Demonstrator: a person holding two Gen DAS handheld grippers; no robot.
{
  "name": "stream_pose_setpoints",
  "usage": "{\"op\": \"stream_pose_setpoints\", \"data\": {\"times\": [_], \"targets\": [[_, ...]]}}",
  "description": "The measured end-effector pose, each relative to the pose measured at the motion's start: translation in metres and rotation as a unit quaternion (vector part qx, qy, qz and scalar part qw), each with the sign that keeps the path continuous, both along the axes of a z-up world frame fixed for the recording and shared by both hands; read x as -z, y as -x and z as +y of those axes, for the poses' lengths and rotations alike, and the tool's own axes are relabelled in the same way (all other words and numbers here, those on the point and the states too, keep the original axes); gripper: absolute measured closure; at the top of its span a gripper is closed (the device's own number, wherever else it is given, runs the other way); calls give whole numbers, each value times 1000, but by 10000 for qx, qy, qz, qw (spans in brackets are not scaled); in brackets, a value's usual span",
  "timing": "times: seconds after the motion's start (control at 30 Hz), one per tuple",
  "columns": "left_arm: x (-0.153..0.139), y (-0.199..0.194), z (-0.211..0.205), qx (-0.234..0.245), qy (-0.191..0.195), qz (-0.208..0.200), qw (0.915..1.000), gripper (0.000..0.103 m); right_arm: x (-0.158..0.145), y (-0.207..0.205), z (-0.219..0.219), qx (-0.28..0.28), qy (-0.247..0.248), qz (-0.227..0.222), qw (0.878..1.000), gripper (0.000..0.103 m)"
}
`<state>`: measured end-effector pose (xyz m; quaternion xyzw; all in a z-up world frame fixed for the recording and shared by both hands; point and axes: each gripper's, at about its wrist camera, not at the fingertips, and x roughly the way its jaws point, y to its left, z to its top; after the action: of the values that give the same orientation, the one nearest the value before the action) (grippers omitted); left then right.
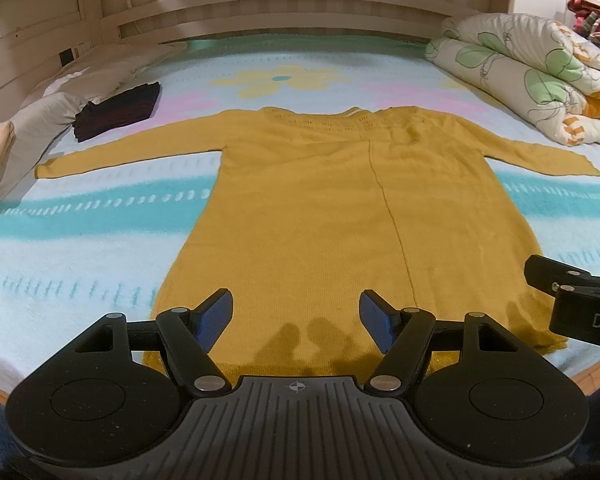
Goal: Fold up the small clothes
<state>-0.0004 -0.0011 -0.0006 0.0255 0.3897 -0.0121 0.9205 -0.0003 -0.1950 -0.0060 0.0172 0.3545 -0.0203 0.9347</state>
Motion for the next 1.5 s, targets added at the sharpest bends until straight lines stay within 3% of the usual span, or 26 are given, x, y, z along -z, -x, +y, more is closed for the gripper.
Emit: {"op": "stream_pose_setpoints", "data": {"times": [0.47, 0.73, 0.8, 0.9, 1.0, 1.13, 1.2, 1.27, 1.37, 1.5], "targets": [[4, -3, -2, -29, 79, 141, 9999, 34, 1, -1, 2, -16, -48, 23, 10000, 1], [12, -7, -2, -46, 158, 435, 9989, 35, 1, -2, 1, -13, -141, 67, 9999, 1], [13, -7, -1, -114, 208, 592, 9980, 48, 2, -2, 1, -29, -168, 78, 9998, 1], [14, -8, 4, -229, 355, 774, 9961, 51, 2, -2, 0, -52, -222, 117, 9997, 1], [17, -9, 8, -246, 550, 843, 9946, 53, 1, -3, -3, -101, -411, 157, 9990, 1], [17, -12, 6, -232, 654, 607, 9957, 53, 0, -7, -14, -112, -814, 292, 9962, 1], [13, -16, 2, -161, 567, 631, 9963, 54, -1, -13, -23, -59, -1044, 422, 9936, 6], [11, -24, -2, -85, 457, 709, 9964, 54, -2, -20, -34, -37, -1345, 568, 9893, 19], [4, -39, -8, -88, 309, 735, 9968, 54, -5, -34, -57, 142, -1746, 746, 9817, 20], [-7, -70, -13, -40, 311, 711, 9970, 54, -19, -66, -98, 473, -1759, 707, 9807, 20]]}}
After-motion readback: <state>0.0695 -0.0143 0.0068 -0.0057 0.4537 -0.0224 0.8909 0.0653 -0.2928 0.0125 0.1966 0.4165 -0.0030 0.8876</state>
